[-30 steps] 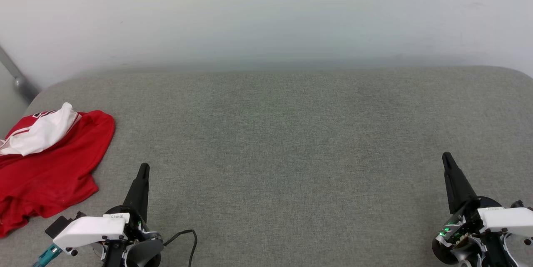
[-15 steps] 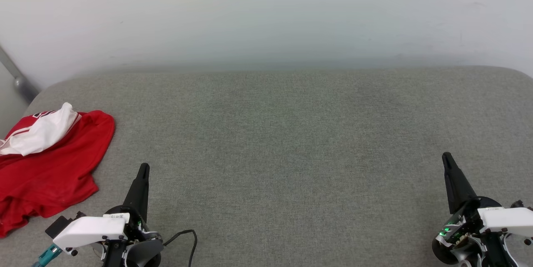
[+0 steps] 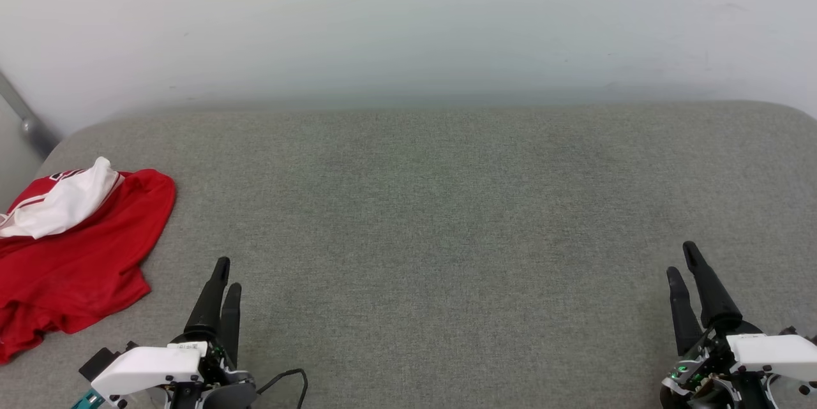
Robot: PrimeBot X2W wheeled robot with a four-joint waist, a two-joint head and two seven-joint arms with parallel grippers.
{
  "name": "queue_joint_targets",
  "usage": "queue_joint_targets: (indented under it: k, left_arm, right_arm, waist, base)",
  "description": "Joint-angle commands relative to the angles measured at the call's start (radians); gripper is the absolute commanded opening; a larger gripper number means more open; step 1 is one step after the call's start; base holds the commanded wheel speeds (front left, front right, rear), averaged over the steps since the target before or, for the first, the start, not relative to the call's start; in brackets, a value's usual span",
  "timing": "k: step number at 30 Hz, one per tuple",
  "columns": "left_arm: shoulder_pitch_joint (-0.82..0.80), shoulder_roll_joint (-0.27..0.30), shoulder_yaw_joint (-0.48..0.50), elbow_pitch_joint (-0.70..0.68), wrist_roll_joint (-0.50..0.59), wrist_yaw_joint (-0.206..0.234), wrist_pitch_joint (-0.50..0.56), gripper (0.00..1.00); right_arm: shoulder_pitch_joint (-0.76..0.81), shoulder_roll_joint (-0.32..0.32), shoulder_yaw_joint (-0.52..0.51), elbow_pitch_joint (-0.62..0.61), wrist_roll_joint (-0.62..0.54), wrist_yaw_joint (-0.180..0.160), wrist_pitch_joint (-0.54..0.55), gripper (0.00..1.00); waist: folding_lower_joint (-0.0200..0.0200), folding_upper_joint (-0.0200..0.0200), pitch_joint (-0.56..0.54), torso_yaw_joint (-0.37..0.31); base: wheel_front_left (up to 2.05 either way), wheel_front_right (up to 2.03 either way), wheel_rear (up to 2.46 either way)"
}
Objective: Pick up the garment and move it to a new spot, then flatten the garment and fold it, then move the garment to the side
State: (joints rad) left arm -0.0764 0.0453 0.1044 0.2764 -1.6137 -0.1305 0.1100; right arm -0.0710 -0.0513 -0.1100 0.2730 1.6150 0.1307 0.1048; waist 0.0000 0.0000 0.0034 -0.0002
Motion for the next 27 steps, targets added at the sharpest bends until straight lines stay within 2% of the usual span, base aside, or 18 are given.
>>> queue_joint_targets:
  k: [1, 9, 14, 27]
  left_arm:
    - [-0.023, 0.002, -0.015, -0.025, 0.000, 0.000, -0.012, 1.00]
    - [-0.026, 0.006, -0.063, -0.059, 0.017, 0.000, -0.052, 1.00]
    - [-0.027, 0.015, -0.096, -0.078, 0.059, 0.000, -0.080, 1.00]
    - [-0.027, 0.014, -0.134, -0.111, 0.223, 0.000, -0.134, 1.00]
  right_arm:
    - [-0.016, -0.001, 0.008, -0.027, -0.009, 0.000, -0.014, 1.00]
    - [-0.006, 0.000, 0.031, -0.057, -0.021, 0.000, -0.053, 1.00]
    - [0.000, 0.000, 0.036, -0.073, -0.071, 0.000, -0.076, 1.00]
    - [0.011, 0.000, 0.041, -0.130, -0.342, 0.000, -0.130, 1.00]
  waist:
    - [0.0000, 0.0000, 0.001, 0.000]
    - [0.0000, 0.0000, 0.001, 0.002]
    - [0.0000, 0.0000, 0.001, 0.003]
    - [0.0000, 0.0000, 0.001, 0.008]
  base:
    - [0.00, 0.00, 0.00]
    - [0.00, 0.00, 0.00]
    - [0.00, 0.00, 0.00]
    - [0.00, 0.00, 0.00]
